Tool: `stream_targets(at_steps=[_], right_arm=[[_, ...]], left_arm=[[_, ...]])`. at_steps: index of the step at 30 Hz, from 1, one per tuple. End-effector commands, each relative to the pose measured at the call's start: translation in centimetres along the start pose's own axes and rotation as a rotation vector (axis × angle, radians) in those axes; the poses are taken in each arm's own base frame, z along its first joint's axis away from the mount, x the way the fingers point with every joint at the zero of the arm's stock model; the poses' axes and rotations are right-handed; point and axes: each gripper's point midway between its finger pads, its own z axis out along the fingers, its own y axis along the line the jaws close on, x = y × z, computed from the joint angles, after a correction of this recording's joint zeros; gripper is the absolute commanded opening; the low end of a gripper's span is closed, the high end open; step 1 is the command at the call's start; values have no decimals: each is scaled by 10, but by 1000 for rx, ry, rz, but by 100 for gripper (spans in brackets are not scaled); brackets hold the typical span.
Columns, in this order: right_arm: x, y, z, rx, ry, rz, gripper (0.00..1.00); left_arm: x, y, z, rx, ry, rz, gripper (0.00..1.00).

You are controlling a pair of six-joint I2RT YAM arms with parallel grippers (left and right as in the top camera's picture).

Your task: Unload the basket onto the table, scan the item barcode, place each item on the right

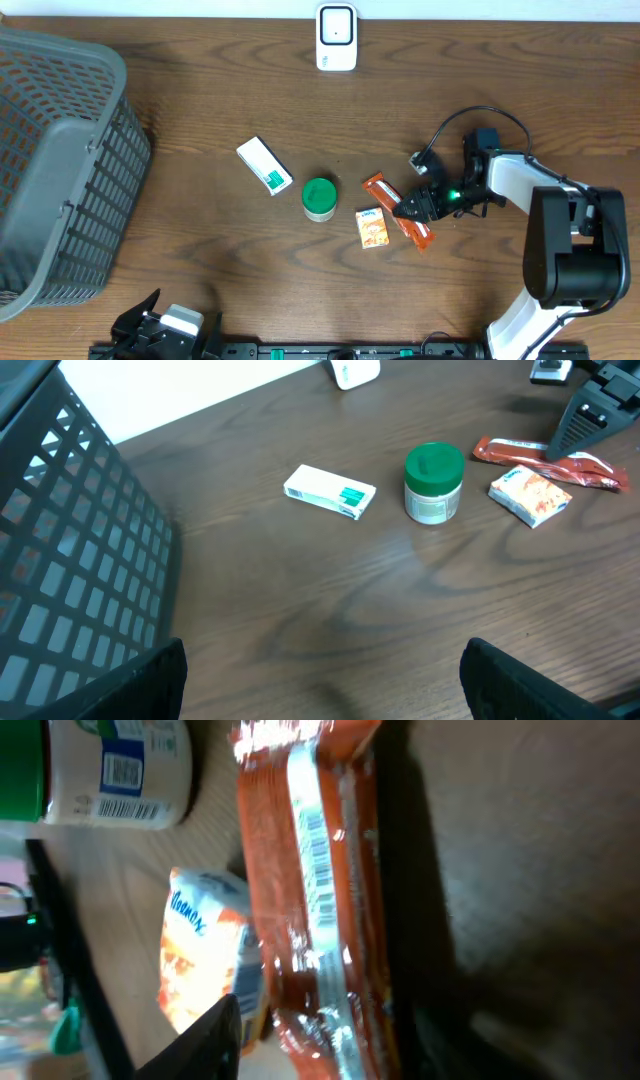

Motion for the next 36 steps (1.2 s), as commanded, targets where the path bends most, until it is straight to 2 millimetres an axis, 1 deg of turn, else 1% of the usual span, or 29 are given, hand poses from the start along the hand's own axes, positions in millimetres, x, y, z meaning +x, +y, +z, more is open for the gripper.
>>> stream_targets(at_steps=[1,3,5,10,13,16,17,22,25,26,27,28,30,31,33,35,36], right_arm=[[45,-20,13,79,170,55,46],[55,-21,11,100,213,75,38],[59,-21,10,106,230,84,34],[59,-21,10,106,231,92,34],[58,-22,10,109,226,104,26],[54,-24,11,121,208,124,6],[52,-25,11,125,200,130,1],[46,-24,10,123,181,144,1],[39,-17,1,130,169,146,1],[34,-11,-6,131,155,137,1],[26,0,-16,133,124,121,1],[23,4,-21,135,111,112,1],[11,24,-40,157,47,54,1],[-1,46,-60,189,-35,-8,1],[-9,64,-76,216,-102,-70,1],[-17,90,-100,289,-199,-151,1],[-18,97,-107,312,-225,-178,1]], left_arm=[[-2,-2,-2,6,-16,7,86],[-2,-2,-2,6,-16,7,86],[-2,-2,-2,6,-16,7,86],[-2,-2,-2,6,-16,7,86],[-2,-2,-2,6,-16,7,86],[-2,-2,-2,6,-16,7,86],[-2,-2,-2,6,-16,7,86],[-2,-2,-2,6,-16,7,86],[-2,-2,-2,6,-16,7,86],[-2,-2,-2,6,-16,7,86],[-2,-2,-2,6,-16,7,86],[-2,-2,-2,6,-16,7,86],[-2,-2,-2,6,-16,7,86],[-2,-2,-2,6,-16,7,86],[-2,-2,-2,6,-16,7,86],[-2,-2,-2,6,-16,7,86],[-2,-2,-2,6,-16,7,86]])
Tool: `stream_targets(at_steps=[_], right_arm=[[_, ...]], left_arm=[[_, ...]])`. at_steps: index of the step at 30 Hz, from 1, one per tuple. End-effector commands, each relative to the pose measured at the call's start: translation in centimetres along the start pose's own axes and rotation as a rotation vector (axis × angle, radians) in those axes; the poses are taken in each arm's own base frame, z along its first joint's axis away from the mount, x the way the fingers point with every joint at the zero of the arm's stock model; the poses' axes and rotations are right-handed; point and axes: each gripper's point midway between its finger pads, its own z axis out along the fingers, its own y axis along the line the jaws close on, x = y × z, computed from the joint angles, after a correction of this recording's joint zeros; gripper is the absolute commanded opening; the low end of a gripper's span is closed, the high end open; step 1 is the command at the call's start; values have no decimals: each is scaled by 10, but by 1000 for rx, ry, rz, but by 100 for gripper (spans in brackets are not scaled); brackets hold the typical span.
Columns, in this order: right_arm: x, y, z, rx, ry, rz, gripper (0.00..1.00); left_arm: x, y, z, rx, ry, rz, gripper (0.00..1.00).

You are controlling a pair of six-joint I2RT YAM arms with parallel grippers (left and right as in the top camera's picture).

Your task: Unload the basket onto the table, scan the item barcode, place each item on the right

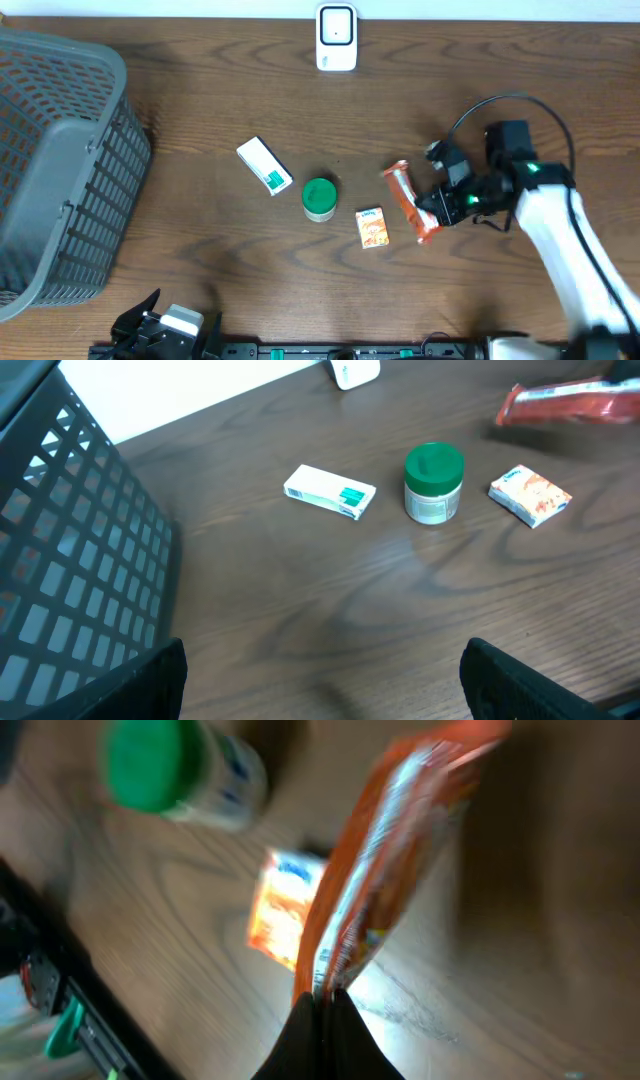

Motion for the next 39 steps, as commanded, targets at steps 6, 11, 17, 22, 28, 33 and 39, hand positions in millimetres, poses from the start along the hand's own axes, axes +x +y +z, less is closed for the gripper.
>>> stream_targets(at_steps=[6,11,17,22,28,33,39], right_arm=[[-20,50,-51,84,-187,-154,1],[-8,27,-34,140,-124,-54,63],[25,-2,17,119,49,73,75],[47,-17,46,95,179,142,76],[69,-32,74,73,298,187,75],[86,-36,86,57,373,231,69],[93,-40,94,50,407,251,64]], left_arm=[[-2,-2,-2,6,-16,7,86],[-2,-2,-2,6,-16,7,86],[-2,-2,-2,6,-16,7,86],[-2,-2,-2,6,-16,7,86],[-2,-2,-2,6,-16,7,87],[-2,-2,-2,6,-16,7,87],[-2,-2,-2,6,-16,7,86]])
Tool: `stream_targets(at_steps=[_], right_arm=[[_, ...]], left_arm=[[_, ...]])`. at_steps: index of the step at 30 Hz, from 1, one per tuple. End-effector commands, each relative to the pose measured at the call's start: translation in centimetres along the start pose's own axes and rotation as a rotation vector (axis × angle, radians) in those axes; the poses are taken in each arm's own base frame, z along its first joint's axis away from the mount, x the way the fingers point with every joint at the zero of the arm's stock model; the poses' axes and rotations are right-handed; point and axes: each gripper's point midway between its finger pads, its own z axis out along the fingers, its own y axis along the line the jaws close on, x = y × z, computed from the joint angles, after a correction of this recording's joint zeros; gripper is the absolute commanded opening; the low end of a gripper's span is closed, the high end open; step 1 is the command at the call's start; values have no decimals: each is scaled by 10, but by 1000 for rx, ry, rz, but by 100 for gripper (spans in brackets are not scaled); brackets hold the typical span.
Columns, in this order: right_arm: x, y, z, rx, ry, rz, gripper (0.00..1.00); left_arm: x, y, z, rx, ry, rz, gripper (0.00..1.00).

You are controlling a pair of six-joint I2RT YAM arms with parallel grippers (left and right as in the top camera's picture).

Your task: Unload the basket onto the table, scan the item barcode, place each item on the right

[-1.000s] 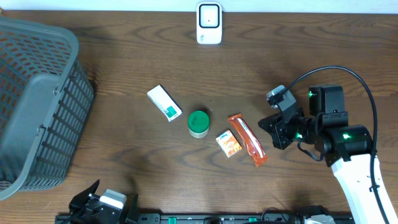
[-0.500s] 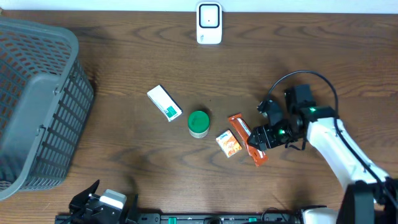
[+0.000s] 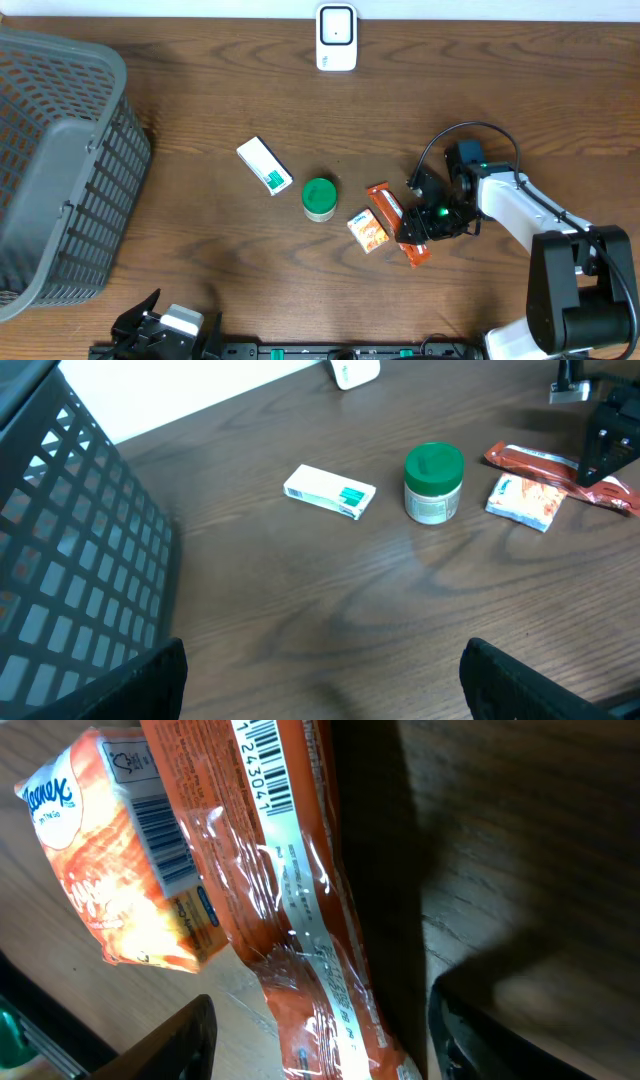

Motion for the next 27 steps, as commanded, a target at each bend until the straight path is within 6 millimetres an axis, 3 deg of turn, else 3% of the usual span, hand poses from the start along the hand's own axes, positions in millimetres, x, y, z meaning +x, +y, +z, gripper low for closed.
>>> stream_targets(at_steps=[1,6,11,15,20,21,27], right_arm=[[12,-9,18,14,67,8,64],[10,-12,25,22,51,-4,63],[25,-18,33,38,79,7,47],[34,-19,37,40,100,17,43],[35,-20,37,44,104,38,4],[35,-21,37,49,104,47,1],[36,-20,36,51,108,65,1]], left_arm=[[-2,-2,-2,6,-16,7,86],[-2,-2,-2,6,-16,7,86],[-2,-2,-2,6,-16,7,86],[-2,-2,-2,6,-16,7,86],[-2,-2,-2,6,-16,7,86],[-2,-2,-2,6,-16,7,86],[-2,-2,-2,6,-16,7,86]])
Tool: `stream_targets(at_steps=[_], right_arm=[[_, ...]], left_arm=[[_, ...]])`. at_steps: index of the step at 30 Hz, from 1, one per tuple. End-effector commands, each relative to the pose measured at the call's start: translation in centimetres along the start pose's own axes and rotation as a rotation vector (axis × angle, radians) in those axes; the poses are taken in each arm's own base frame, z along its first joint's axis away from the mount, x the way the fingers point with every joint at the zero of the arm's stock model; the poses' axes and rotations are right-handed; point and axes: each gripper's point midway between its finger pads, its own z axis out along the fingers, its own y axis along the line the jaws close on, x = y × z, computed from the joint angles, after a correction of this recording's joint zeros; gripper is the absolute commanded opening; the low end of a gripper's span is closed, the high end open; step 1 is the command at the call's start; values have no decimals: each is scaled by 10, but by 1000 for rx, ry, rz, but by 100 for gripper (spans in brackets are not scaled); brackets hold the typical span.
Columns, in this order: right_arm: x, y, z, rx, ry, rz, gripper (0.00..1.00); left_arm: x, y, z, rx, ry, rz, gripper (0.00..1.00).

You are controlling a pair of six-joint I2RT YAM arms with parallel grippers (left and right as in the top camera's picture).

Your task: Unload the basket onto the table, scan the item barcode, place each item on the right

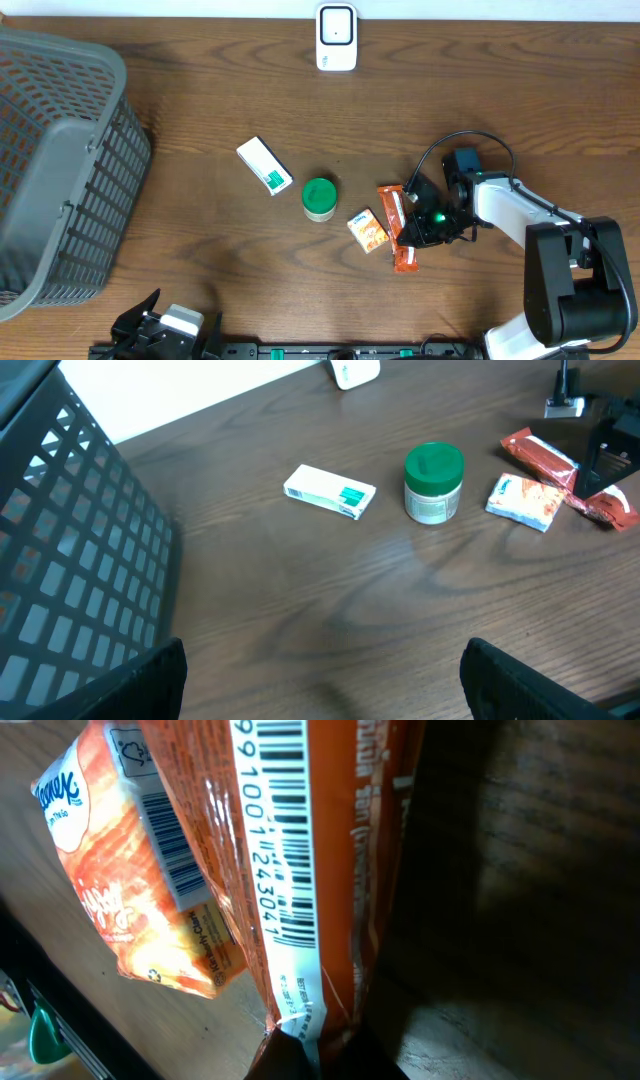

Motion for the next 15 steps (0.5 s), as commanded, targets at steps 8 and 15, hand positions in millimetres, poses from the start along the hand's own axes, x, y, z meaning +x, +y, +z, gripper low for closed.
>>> stream_targets(at_steps=[8,15], right_arm=[[3,-16,-13,155,57,18,1],[-32,39,-73,152,-150,-190,1]], left_arm=[[-2,-2,-2,6,-16,7,86],[-2,-2,-2,6,-16,7,86]])
